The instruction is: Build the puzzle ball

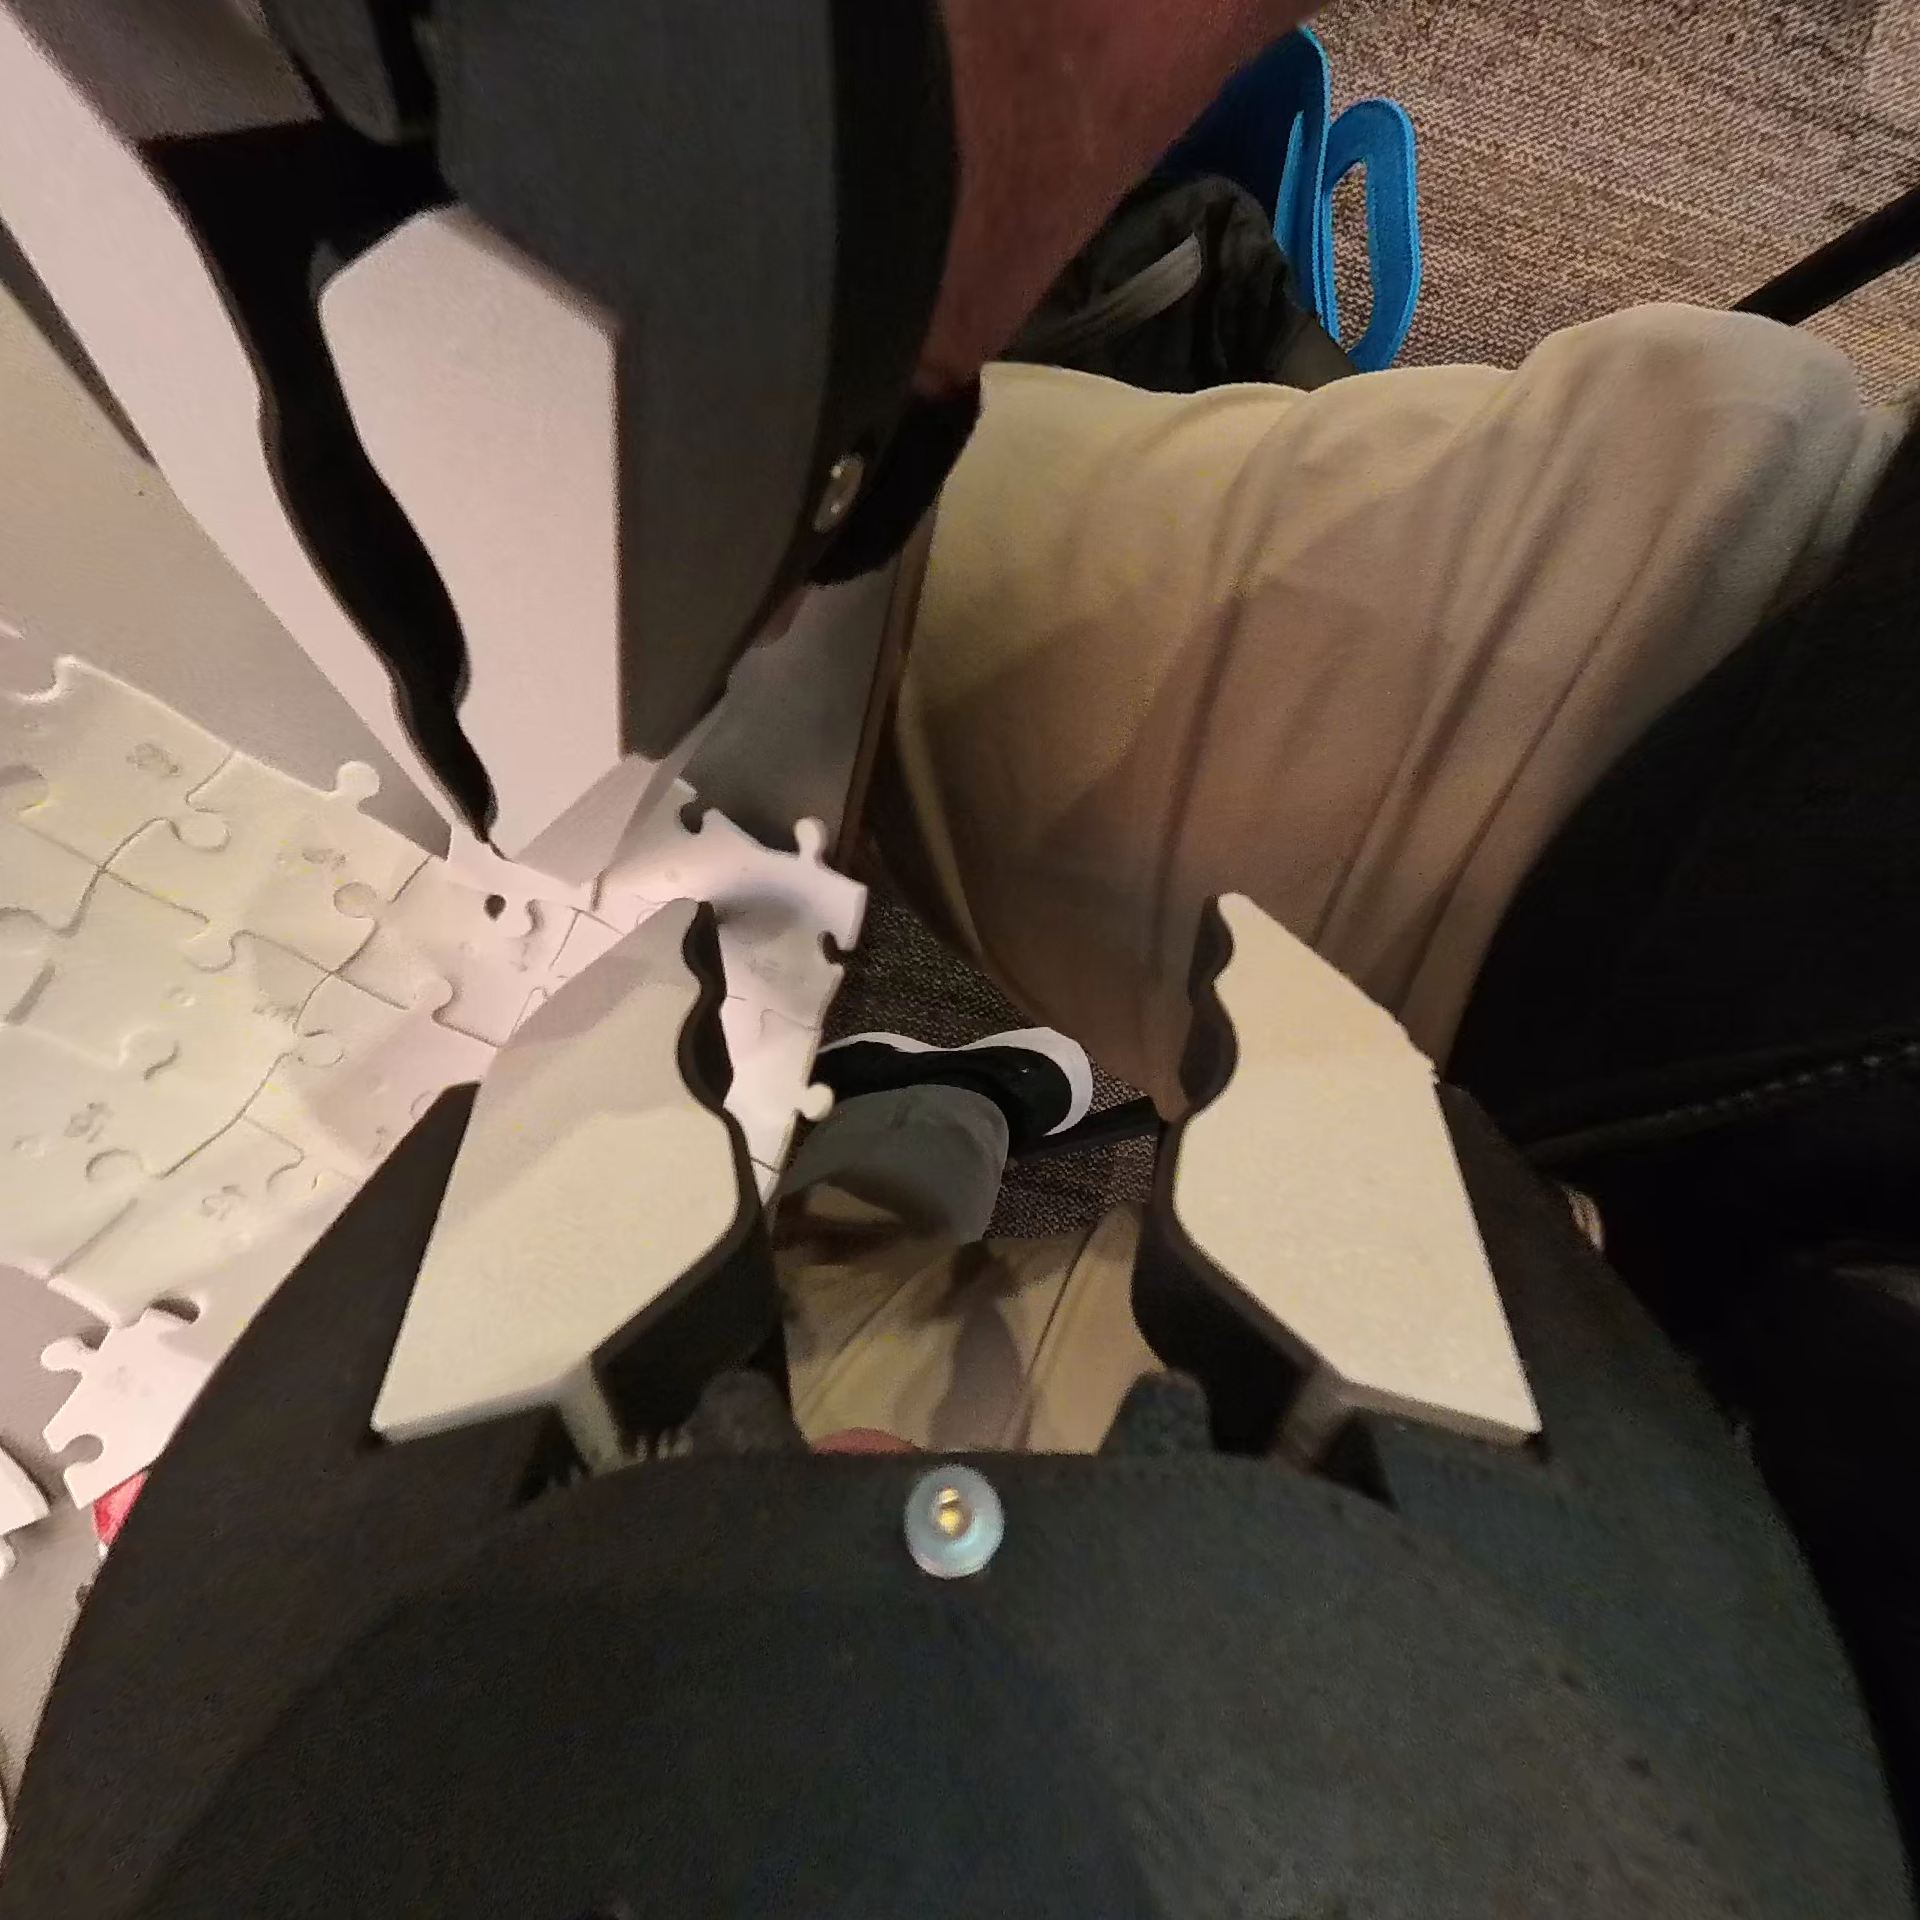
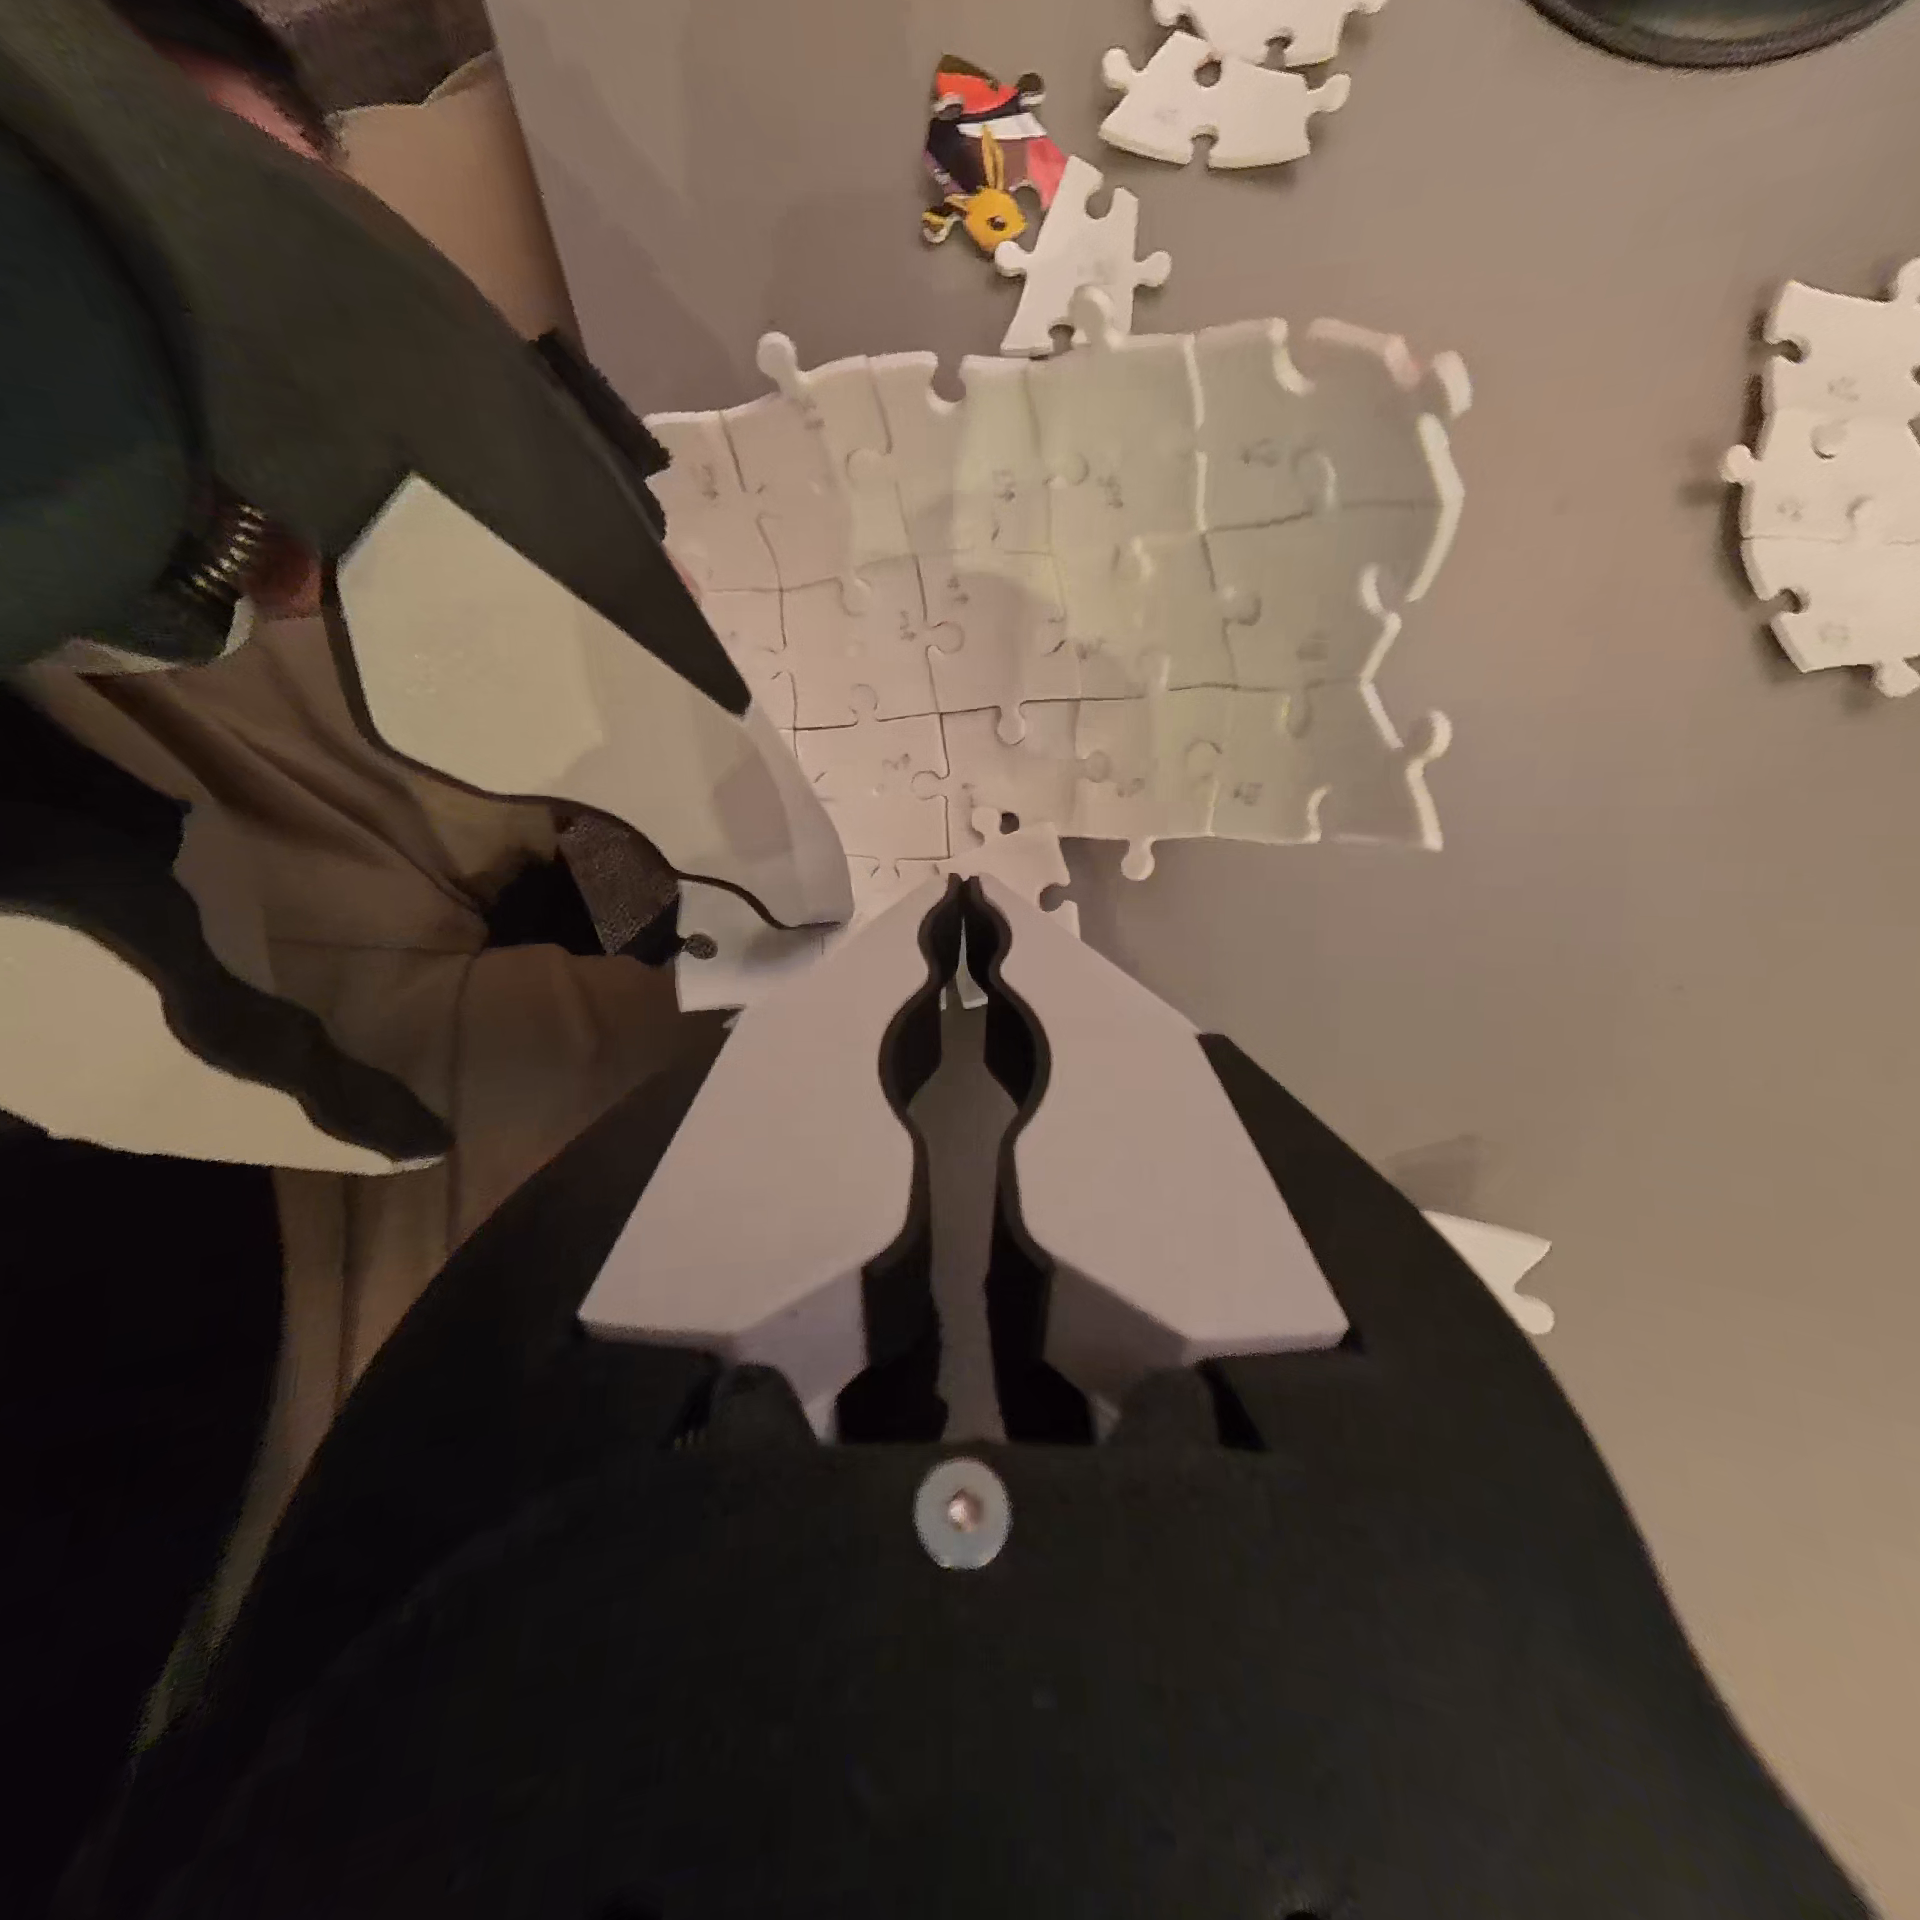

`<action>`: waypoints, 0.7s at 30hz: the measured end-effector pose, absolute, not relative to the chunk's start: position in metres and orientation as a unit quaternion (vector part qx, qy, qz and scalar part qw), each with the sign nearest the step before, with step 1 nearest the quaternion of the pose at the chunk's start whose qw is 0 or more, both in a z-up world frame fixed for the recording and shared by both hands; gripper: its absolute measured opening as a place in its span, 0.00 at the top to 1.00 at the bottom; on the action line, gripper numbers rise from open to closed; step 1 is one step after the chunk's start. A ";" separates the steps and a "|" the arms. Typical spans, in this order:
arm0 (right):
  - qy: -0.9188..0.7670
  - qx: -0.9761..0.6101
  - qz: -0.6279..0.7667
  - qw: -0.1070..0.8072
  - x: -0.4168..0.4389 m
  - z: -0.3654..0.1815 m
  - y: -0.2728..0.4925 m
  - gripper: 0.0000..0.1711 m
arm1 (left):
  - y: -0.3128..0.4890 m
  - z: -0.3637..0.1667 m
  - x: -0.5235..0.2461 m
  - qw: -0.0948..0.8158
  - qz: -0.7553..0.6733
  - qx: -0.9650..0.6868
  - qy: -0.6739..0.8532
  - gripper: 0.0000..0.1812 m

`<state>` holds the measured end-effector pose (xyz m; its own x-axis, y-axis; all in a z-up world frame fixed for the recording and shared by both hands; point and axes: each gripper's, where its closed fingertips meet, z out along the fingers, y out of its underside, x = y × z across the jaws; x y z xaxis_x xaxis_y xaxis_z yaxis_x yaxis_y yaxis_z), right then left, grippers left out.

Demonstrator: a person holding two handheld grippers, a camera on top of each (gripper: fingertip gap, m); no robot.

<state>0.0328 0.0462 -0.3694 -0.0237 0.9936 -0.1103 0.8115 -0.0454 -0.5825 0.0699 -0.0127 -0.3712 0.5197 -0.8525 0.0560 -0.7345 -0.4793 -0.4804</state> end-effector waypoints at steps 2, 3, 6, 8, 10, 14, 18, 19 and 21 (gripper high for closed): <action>-0.658 -0.684 0.257 0.184 0.033 -0.370 0.047 1.00 | -0.013 -0.370 0.071 0.206 -0.149 -0.846 0.469 0.53; -0.652 -0.688 0.257 0.187 0.033 -0.370 0.049 1.00 | -0.011 -0.368 0.071 0.210 -0.151 -0.846 0.467 0.53; -0.649 -0.689 0.244 0.209 0.031 -0.369 0.053 1.00 | -0.011 -0.368 0.071 0.206 -0.162 -0.847 0.462 0.53; -0.650 -0.687 0.245 0.213 0.030 -0.369 0.054 1.00 | -0.011 -0.369 0.070 0.207 -0.163 -0.847 0.462 0.53; -0.643 -0.691 0.247 0.217 0.029 -0.368 0.056 1.00 | -0.010 -0.369 0.070 0.208 -0.162 -0.847 0.461 0.53; -0.641 -0.694 0.230 0.236 0.027 -0.369 0.061 1.00 | -0.009 -0.370 0.071 0.211 -0.160 -0.847 0.460 0.52; -0.631 -0.704 0.218 0.244 0.031 -0.370 0.068 1.00 | -0.010 -0.370 0.071 0.211 -0.163 -0.849 0.457 0.52; -0.629 -0.705 0.219 0.244 0.033 -0.370 0.069 1.00 | -0.010 -0.370 0.071 0.213 -0.161 -0.849 0.457 0.52; -0.626 -0.706 0.222 0.247 0.033 -0.369 0.069 1.00 | -0.009 -0.370 0.071 0.213 -0.163 -0.849 0.455 0.52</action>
